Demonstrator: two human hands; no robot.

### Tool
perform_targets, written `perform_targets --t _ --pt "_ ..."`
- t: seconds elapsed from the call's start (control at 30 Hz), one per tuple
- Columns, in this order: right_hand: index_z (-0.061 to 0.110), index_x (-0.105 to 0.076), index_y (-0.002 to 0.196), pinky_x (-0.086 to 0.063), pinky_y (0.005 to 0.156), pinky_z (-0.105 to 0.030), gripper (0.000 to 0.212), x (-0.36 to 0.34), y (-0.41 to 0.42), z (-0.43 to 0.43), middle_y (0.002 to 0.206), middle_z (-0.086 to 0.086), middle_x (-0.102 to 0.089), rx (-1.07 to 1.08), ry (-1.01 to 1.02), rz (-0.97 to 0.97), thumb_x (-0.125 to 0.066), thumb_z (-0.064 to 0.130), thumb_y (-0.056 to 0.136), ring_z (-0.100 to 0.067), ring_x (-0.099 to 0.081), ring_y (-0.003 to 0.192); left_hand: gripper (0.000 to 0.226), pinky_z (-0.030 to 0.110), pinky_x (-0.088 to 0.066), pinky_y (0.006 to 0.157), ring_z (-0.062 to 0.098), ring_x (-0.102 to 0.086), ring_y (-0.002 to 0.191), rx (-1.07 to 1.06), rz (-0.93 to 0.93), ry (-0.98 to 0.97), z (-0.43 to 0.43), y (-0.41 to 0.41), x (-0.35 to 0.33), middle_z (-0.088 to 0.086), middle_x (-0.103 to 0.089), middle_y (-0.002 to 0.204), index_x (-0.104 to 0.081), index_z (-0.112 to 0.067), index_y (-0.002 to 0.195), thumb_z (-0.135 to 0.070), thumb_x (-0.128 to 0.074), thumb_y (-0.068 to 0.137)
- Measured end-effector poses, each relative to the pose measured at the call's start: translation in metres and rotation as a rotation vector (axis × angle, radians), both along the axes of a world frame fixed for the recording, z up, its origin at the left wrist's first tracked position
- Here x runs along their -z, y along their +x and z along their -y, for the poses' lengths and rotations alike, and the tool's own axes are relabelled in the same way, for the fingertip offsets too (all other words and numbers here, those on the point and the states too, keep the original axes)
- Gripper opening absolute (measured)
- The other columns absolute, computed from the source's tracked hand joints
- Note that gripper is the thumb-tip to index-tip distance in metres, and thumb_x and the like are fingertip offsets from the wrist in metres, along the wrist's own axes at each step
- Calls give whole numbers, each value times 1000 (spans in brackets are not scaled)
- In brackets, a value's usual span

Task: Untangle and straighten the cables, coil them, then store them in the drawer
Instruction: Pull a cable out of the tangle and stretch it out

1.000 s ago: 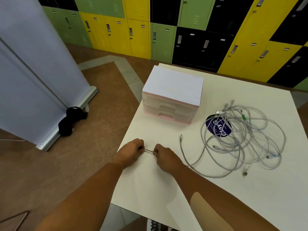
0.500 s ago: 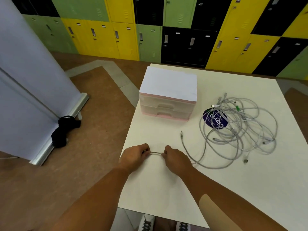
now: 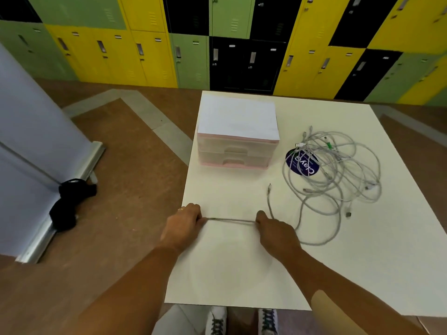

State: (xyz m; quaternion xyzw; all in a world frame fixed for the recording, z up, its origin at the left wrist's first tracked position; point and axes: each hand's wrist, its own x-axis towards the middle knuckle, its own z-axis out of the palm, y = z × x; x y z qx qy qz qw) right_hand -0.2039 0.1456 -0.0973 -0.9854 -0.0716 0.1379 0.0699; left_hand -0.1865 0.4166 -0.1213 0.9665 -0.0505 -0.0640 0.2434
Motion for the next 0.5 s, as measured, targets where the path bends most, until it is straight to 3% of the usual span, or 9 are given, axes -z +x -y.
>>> perform_targets --t 0.17,0.3,0.5 --pt "21 -42 100 -39 61 -33 15 -3 6 -8 73 2 -52 43 11 -5 -35 33 104 -26 -51 65 23 33 -42 66 12 -46 85 3 14 -68 -12 4 3 -13 -50 83 -47 -25 77 -35 -62 92" --pt "22 -41 92 -40 63 -32 18 -1 8 -12 77 0 -55 129 67 -24 -43 36 102 -26 -51 69 13 32 -41 73 17 -44 87 20 52 -98 -22 7 6 -7 -51 87 -60 -17 79 -17 -69 88" --pt "19 -46 89 -47 68 -37 12 0 9 -8 88 -2 -56 167 233 -31 -41 12 98 -29 -56 75 19 30 -36 72 21 -48 84 -17 -24 -144 -31 8 9 -5 -53 81 -56 -17 76 -3 -60 89"
